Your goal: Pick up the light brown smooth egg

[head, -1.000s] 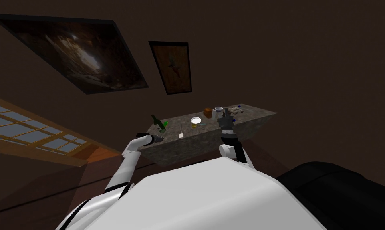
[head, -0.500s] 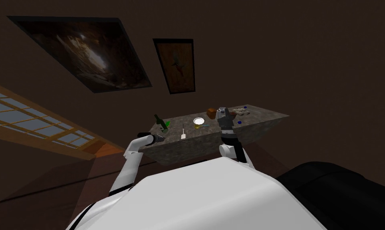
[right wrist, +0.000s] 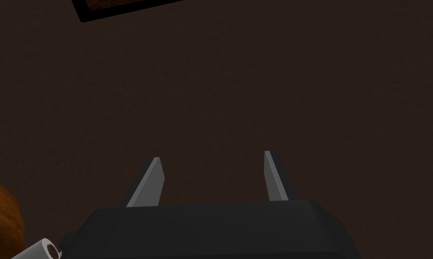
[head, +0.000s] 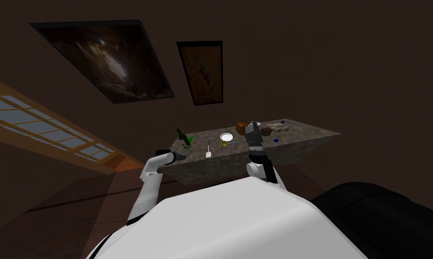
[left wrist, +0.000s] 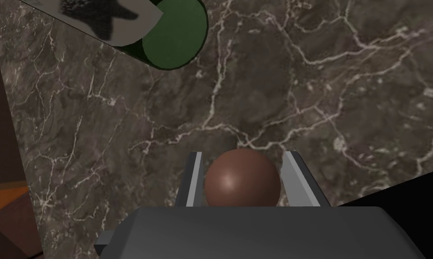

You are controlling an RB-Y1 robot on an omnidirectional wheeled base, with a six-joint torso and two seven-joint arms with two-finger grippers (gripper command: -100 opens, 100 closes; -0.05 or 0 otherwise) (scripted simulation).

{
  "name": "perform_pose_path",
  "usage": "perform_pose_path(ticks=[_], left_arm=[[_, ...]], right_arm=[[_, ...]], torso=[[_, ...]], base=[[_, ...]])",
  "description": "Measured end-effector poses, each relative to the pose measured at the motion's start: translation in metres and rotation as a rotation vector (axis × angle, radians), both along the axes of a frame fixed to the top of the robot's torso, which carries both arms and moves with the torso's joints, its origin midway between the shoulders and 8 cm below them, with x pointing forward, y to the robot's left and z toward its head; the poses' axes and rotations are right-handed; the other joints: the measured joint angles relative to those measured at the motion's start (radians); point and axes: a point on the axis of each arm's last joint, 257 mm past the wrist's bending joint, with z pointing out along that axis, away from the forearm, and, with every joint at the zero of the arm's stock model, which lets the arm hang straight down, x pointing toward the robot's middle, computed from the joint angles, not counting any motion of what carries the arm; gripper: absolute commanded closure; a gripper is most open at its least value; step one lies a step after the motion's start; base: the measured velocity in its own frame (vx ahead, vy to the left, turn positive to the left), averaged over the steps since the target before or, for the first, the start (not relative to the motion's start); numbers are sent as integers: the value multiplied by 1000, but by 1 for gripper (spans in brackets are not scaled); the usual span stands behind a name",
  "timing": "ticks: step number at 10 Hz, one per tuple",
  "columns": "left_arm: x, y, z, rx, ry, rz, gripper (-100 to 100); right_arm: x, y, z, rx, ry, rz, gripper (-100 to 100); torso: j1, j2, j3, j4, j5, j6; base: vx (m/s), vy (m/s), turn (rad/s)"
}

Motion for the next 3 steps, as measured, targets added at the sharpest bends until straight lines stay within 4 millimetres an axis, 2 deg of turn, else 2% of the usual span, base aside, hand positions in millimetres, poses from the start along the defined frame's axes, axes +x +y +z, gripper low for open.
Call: perform_pose_path(ticks=[2,3], left_arm=[[-4,-4,7,7,-10,3,100],[-4,-4,8,8,-14,3,0]], right_arm=[[0,0,0,0,0,0,0],[0,0,0,0,0,0,0]], torso=[[-1,0,1,1,0,2],[-1,2,1,1,0,2]], base=[[21,7,8],[0,0,0]])
